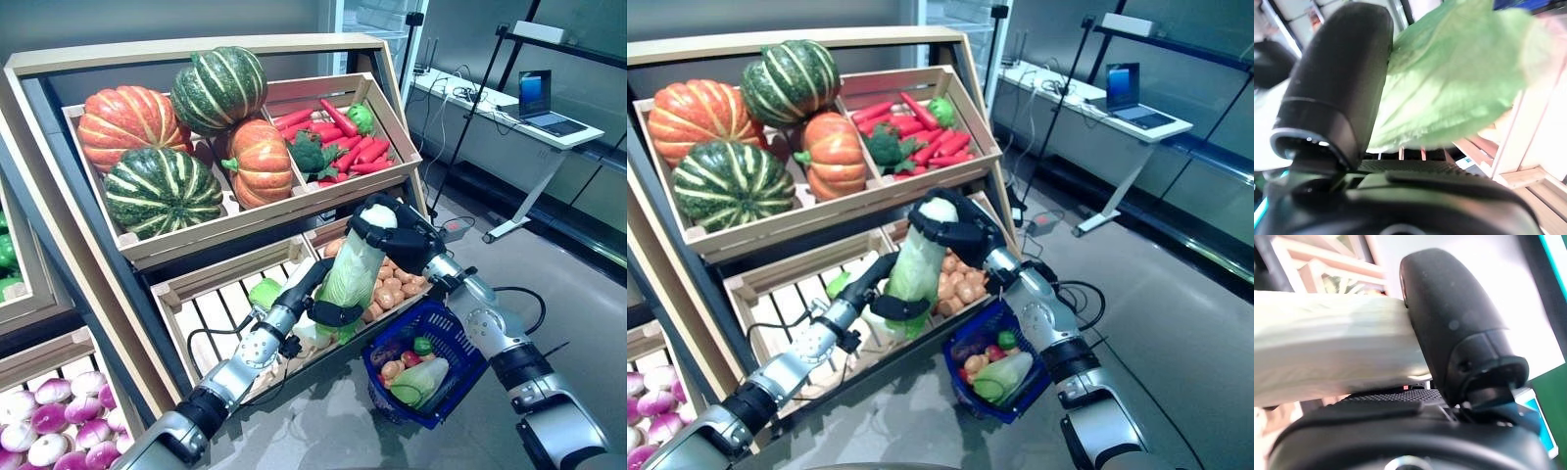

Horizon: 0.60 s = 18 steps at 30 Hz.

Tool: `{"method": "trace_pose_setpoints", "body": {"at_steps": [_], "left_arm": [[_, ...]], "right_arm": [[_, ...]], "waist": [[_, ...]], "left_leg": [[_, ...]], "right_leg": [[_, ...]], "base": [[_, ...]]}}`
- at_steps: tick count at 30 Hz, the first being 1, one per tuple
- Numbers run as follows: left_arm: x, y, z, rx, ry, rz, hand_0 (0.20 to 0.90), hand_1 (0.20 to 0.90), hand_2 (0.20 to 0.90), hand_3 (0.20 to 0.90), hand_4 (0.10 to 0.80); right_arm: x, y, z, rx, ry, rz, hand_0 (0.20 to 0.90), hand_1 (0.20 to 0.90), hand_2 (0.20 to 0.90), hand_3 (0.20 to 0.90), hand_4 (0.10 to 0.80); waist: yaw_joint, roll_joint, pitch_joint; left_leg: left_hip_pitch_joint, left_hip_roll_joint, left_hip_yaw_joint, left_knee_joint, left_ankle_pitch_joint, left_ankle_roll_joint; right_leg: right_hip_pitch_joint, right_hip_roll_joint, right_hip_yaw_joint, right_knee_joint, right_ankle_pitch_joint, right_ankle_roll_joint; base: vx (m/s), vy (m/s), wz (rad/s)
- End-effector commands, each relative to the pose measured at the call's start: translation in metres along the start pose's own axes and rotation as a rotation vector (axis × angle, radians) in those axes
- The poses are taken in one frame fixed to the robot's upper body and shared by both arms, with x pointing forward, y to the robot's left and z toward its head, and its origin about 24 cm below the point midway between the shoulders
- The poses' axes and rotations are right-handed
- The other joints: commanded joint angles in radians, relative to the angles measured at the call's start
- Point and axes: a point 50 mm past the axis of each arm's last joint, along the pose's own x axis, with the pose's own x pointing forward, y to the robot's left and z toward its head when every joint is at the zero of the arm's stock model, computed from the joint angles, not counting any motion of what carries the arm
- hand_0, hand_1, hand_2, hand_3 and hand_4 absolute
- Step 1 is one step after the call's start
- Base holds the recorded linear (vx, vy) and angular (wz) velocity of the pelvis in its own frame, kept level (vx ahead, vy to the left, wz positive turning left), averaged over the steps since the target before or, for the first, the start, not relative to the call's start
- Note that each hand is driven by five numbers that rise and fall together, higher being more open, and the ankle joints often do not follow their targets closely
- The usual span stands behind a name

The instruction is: Put vegetables into the basket

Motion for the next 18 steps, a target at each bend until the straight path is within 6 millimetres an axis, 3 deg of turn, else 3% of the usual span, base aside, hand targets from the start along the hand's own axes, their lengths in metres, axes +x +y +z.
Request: {"method": "trace_pose_setpoints", "body": {"at_steps": [1, 5, 8, 12, 15, 18], "left_arm": [[0.024, 0.032, 0.032, 0.049, -0.162, 0.126, 0.9, 0.9, 0.9, 0.9, 0.8], [0.015, 0.043, 0.008, 0.062, -0.056, 0.198, 0.9, 0.9, 0.9, 0.9, 0.8], [0.01, 0.047, -0.004, 0.08, 0.001, 0.225, 0.9, 0.9, 0.9, 0.9, 0.8], [-0.001, 0.056, -0.03, 0.147, 0.142, 0.253, 0.9, 0.9, 0.9, 0.9, 0.8], [-0.004, 0.061, -0.039, 0.179, 0.19, 0.272, 0.9, 0.9, 0.9, 0.9, 0.8], [-0.014, 0.082, -0.053, 0.248, 0.274, 0.354, 0.9, 0.9, 0.9, 0.9, 0.8]], "right_arm": [[0.01, -0.019, 0.078, -0.314, -0.15, -0.121, 0.3, 0.3, 0.3, 0.3, 0.4], [-0.013, -0.048, 0.101, -0.405, -0.188, -0.283, 0.3, 0.3, 0.3, 0.3, 0.4], [-0.023, -0.058, 0.112, -0.415, -0.227, -0.35, 0.3, 0.3, 0.3, 0.3, 0.4], [-0.04, -0.073, 0.118, -0.412, -0.279, -0.463, 0.3, 0.3, 0.3, 0.3, 0.4], [-0.044, -0.077, 0.117, -0.408, -0.284, -0.509, 0.3, 0.3, 0.3, 0.3, 0.4], [-0.056, -0.092, 0.11, -0.415, -0.261, -0.634, 0.3, 0.3, 0.3, 0.3, 0.4]], "waist": [[-0.004, 0.017, -0.023], [-0.013, 0.011, -0.02], [-0.018, 0.011, -0.016], [-0.024, 0.015, -0.012], [-0.027, 0.016, -0.011], [-0.035, 0.02, -0.014]], "left_leg": [[0.022, 0.018, 0.0, 0.001, -0.066, 0.009], [0.02, 0.023, 0.017, 0.001, -0.059, 0.008], [0.019, 0.025, 0.022, 0.001, -0.056, 0.007], [0.017, 0.025, 0.03, 0.001, -0.053, 0.006], [0.018, 0.024, 0.031, 0.001, -0.053, 0.007], [0.021, 0.023, 0.036, 0.001, -0.052, 0.006]], "right_leg": [[-0.018, -0.006, -0.002, 0.031, 0.015, -0.05], [-0.022, -0.004, 0.005, 0.027, 0.022, -0.048], [-0.026, -0.002, 0.01, 0.027, 0.024, -0.048], [-0.03, -0.002, 0.015, 0.027, 0.026, -0.047], [-0.03, -0.002, 0.017, 0.029, 0.025, -0.046], [-0.03, -0.003, 0.021, 0.033, 0.022, -0.046]], "base": [[-0.013, -0.007, -0.05], [-0.015, -0.008, -0.12], [-0.013, -0.005, -0.06], [-0.004, -0.006, -0.06], [0.016, -0.014, -0.1], [0.081, -0.013, -0.04]]}}
